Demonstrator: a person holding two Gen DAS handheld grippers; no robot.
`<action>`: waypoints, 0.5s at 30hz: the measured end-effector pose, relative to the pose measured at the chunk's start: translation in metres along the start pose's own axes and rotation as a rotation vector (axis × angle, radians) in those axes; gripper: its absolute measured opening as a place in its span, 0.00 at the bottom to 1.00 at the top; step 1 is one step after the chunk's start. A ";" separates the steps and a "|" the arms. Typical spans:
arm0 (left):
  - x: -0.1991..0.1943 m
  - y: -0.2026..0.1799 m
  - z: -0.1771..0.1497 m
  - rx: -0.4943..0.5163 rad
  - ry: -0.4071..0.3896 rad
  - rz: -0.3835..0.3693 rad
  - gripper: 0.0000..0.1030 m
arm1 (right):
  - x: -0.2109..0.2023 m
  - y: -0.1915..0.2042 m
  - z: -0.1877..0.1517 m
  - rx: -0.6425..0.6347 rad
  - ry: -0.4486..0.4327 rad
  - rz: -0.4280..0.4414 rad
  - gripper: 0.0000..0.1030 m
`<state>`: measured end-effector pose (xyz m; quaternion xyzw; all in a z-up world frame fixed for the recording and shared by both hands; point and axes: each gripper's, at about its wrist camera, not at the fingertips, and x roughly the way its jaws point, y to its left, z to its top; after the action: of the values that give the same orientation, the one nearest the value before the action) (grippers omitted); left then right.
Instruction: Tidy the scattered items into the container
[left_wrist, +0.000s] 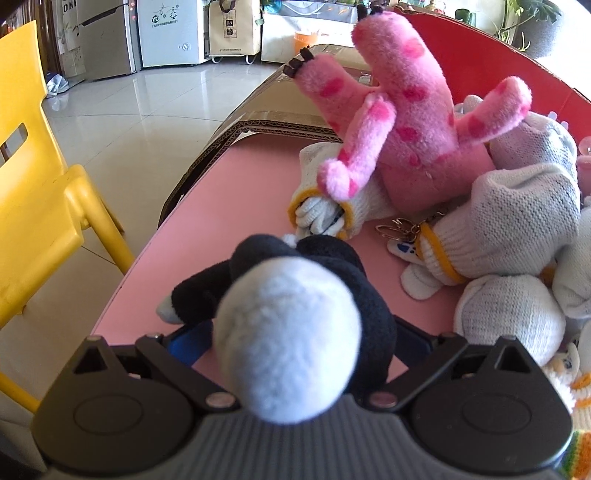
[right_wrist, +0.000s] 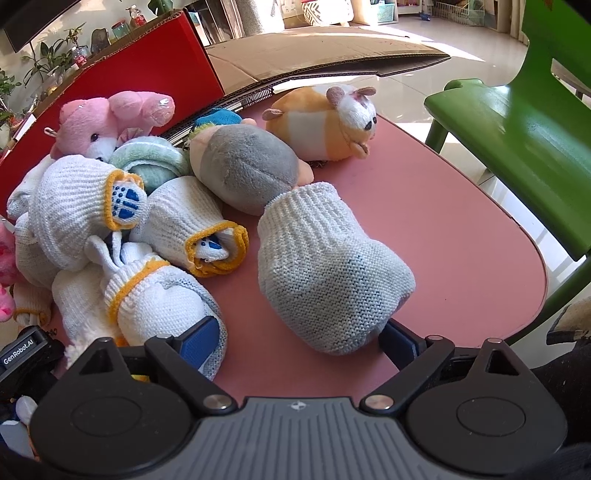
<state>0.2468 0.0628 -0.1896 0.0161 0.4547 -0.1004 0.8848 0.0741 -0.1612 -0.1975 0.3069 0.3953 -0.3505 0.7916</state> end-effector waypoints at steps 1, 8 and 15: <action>0.001 -0.001 0.001 0.016 -0.009 0.001 0.90 | -0.001 0.000 0.000 -0.001 -0.003 0.006 0.85; -0.001 -0.006 0.000 0.059 -0.014 -0.071 0.67 | -0.004 0.003 -0.001 -0.024 -0.011 0.052 0.60; -0.004 0.001 -0.004 0.080 0.004 -0.081 0.67 | -0.006 -0.002 0.002 0.045 0.020 0.098 0.61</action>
<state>0.2415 0.0652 -0.1889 0.0332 0.4524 -0.1543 0.8777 0.0709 -0.1622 -0.1920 0.3471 0.3795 -0.3169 0.7969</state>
